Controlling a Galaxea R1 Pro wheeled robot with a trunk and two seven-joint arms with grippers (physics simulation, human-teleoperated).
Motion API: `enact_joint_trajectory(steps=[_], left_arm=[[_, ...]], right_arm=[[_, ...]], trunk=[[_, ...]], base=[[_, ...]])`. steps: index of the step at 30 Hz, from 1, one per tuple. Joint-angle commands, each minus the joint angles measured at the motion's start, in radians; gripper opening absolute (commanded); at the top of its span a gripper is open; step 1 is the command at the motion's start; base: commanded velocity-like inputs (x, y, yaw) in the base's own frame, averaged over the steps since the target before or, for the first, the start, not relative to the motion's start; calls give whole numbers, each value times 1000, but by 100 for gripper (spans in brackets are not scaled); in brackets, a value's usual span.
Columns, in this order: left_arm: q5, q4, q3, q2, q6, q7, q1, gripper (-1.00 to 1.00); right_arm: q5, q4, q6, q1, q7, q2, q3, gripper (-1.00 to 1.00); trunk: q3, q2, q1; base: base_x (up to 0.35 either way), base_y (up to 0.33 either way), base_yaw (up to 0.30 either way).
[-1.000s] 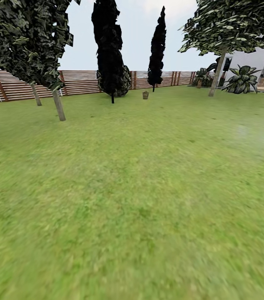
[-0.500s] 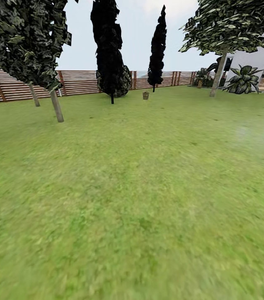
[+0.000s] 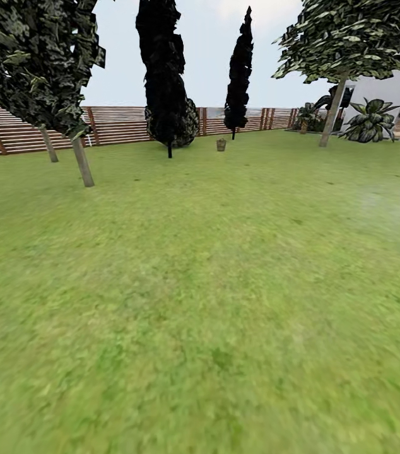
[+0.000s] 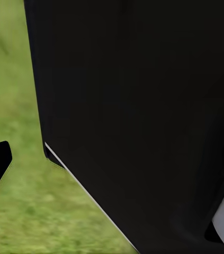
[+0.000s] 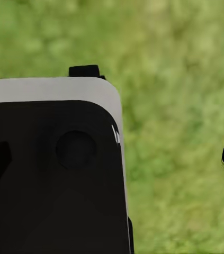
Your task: Take the three Easter eggs out of the wicker basket on the lawn in the garden, then place them on the lawn next to a single tree (choose any tree) so that all three eggs are next to the same tree and none are left in the basket.
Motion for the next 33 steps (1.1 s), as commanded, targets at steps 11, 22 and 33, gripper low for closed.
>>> enact_joint_trajectory(steps=[11, 22, 33], left_arm=[[3, -2, 1, 0, 0, -1, 1, 100], [3, -2, 1, 0, -1, -1, 1, 100], [3, -2, 0, -1, 0, -1, 1, 100]], right_arm=[[1, 1, -6, 0, 0, -1, -5, 100], [1, 3, -3, 0, 0, -2, -2, 100], [-6, 9, -4, 0, 0, -2, -5, 100]], trunk=[[-1, 0, 1], [-1, 0, 1], [-1, 0, 1]], base=[[341, 0, -97], [341, 0, -12], [341, 0, 0]])
